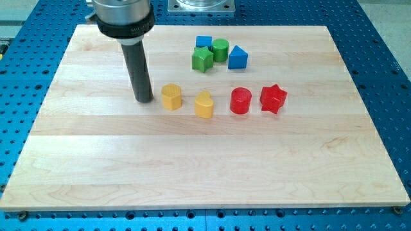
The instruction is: Slide the yellow hexagon slightly to the left of the yellow heart
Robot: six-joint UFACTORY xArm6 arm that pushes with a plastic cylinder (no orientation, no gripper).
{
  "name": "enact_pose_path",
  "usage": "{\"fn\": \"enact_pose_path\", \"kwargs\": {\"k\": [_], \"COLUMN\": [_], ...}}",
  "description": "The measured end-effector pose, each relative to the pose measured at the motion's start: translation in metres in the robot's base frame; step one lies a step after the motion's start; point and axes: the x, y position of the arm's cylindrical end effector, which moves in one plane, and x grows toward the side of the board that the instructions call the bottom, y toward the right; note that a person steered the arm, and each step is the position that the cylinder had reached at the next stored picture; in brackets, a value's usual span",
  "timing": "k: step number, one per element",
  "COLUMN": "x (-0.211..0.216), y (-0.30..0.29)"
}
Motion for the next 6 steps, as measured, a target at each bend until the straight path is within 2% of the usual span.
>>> {"fn": "enact_pose_path", "kwargs": {"k": [1, 2, 3, 4, 5, 6], "x": [-0.02, -0.023, -0.038, -0.002, -0.016, -0.034], "y": [-0.039, 0.012, 0.027, 0.035, 0.027, 0.08]}}
